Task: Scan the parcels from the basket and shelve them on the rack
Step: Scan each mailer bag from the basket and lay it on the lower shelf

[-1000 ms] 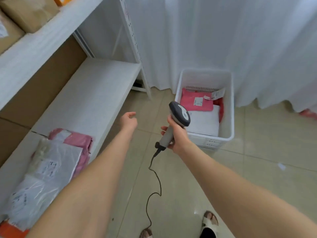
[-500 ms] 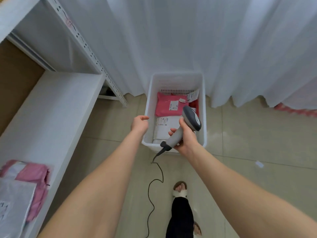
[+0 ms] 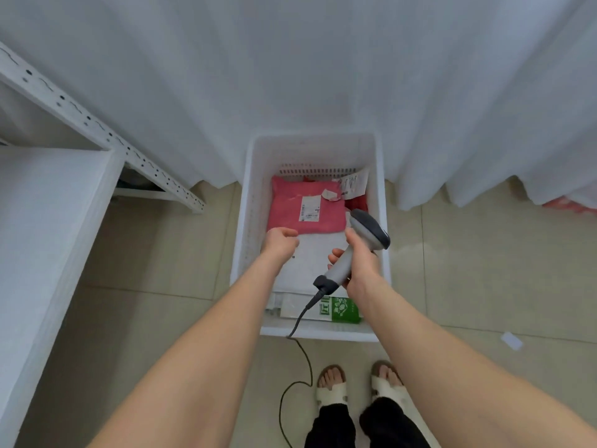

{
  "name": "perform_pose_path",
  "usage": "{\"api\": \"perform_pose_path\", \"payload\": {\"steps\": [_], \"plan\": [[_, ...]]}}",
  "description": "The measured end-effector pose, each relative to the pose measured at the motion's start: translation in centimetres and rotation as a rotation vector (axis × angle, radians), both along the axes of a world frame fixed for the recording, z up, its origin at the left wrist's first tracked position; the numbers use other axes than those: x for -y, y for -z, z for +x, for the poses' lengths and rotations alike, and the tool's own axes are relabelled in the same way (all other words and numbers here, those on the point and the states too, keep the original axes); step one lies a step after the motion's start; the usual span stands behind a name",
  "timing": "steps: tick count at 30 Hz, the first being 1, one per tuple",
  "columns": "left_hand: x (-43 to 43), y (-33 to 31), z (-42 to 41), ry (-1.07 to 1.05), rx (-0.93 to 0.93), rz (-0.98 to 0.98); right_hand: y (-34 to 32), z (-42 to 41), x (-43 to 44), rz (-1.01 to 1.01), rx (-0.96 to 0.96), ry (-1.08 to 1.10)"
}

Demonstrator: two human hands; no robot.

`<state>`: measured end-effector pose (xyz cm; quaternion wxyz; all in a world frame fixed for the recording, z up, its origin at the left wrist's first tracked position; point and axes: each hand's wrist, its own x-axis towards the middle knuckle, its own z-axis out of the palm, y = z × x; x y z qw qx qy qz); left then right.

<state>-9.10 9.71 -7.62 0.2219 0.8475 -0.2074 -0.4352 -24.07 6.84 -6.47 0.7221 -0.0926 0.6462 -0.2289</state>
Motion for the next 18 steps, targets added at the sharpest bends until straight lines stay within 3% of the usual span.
{"api": "perform_pose_path", "payload": {"steps": [5, 11, 18], "plan": [[3.7, 10.6, 0.8, 0.177, 0.11, 0.14, 9.3, 0.6, 4.7, 0.032, 0.006, -0.055], [7.5, 23.5, 2.2, 0.59, 0.359, 0.261, 20.8, 1.6, 9.0, 0.106, 0.093, -0.106], [10.6, 33.3, 3.6, 0.808, 0.475, 0.338, 29.2, 2.6, 11.7, 0.126, 0.149, -0.095]]}}
